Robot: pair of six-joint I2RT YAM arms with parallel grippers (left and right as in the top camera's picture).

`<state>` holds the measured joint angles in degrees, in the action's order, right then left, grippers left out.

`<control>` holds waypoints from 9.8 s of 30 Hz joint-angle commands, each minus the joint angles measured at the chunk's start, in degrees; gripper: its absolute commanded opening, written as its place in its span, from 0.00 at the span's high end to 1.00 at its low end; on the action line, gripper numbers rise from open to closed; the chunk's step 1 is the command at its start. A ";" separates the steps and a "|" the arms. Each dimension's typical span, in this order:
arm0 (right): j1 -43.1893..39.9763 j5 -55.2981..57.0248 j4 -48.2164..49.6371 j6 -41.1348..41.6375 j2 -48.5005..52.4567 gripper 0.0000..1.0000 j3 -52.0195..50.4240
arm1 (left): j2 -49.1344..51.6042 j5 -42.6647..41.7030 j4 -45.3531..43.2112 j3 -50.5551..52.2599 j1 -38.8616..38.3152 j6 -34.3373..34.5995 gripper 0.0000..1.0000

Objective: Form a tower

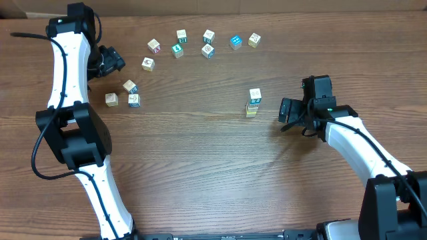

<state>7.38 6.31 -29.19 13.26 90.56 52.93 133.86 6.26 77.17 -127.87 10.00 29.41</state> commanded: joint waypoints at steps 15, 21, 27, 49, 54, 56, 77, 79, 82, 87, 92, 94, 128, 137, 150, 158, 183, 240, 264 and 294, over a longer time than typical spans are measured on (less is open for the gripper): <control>0.00 0.52 0.33 -0.24 -1.09 0.00 0.98 | 0.66 0.28 0.11 -1.16 -0.28 -1.29 0.00; 0.00 0.52 0.33 -0.24 -1.09 0.00 0.98 | 0.66 0.28 0.11 -1.16 -0.31 -1.29 0.00; 0.00 0.52 0.33 -0.24 -1.09 0.00 0.98 | 0.66 0.31 0.11 -1.16 -0.28 -1.29 0.00; 0.00 0.52 0.33 -0.24 -1.09 0.00 0.98 | 0.66 0.28 0.11 -1.16 -0.28 -1.29 0.00; 0.00 0.52 0.33 -0.24 -1.09 0.00 0.98 | 0.66 0.31 0.11 -1.16 -0.31 -1.29 0.01; 0.00 0.52 0.33 -0.24 -1.09 0.00 0.98 | 0.66 0.31 0.11 -1.16 -0.31 -1.29 0.01; 0.00 0.52 0.33 -0.24 -1.09 0.00 0.70 | 0.66 0.28 0.11 -1.16 -0.28 -1.29 0.01; 0.00 0.52 0.35 -0.24 -1.09 0.00 0.70 | 0.66 0.31 0.11 -1.16 -0.28 -1.29 0.00; 0.00 0.52 0.33 -0.24 -1.09 0.00 0.70 | 0.66 0.31 0.11 -1.16 -0.31 -1.29 0.00; 0.00 0.52 0.33 -0.24 -1.09 0.00 0.68 | 0.66 0.28 0.11 -1.16 -0.31 -1.29 0.00; 0.00 0.52 0.37 -0.24 -1.11 0.00 -0.55 | 0.66 0.31 0.11 -1.16 -0.28 -1.29 0.00; 0.00 0.52 0.35 -0.24 -1.11 0.00 -1.64 | 0.66 0.31 0.11 -1.16 -0.28 -1.29 0.00; 0.00 0.96 6.49 -1.36 -23.17 0.00 -42.95 | 0.66 0.31 0.11 -1.16 -0.66 -1.29 0.00; 0.00 0.96 6.19 -1.36 -35.78 0.00 -44.78 | 0.66 0.31 0.11 -1.16 -0.66 -1.29 0.00; 0.00 0.96 5.70 -1.36 -54.90 0.00 -44.85 | 0.66 0.31 0.11 -1.16 -0.63 -1.29 0.00; 0.00 0.98 5.68 -1.36 -62.16 0.00 -45.11 | 0.66 0.31 0.11 -1.16 -0.66 -1.29 0.00; 0.00 0.98 31.80 -1.36 -73.00 0.00 -52.57 | 0.66 0.31 0.11 -1.16 -0.66 -1.29 0.00; -0.11 0.98 25.35 -1.36 -90.42 0.00 -52.48 | 0.66 0.28 0.11 -1.16 -0.66 -1.29 0.01; -0.11 -7.10 24.44 -21.05 -90.40 0.00 -52.48 | 0.66 0.31 0.11 -1.16 -0.66 -1.29 0.01; -0.11 -7.06 24.44 -21.05 -90.40 0.00 -52.48 | 0.66 0.28 0.11 -1.16 -0.66 -1.29 0.00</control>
<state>7.53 -0.23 -4.99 -7.53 0.73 1.06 133.86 6.26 77.17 -127.87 9.74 29.41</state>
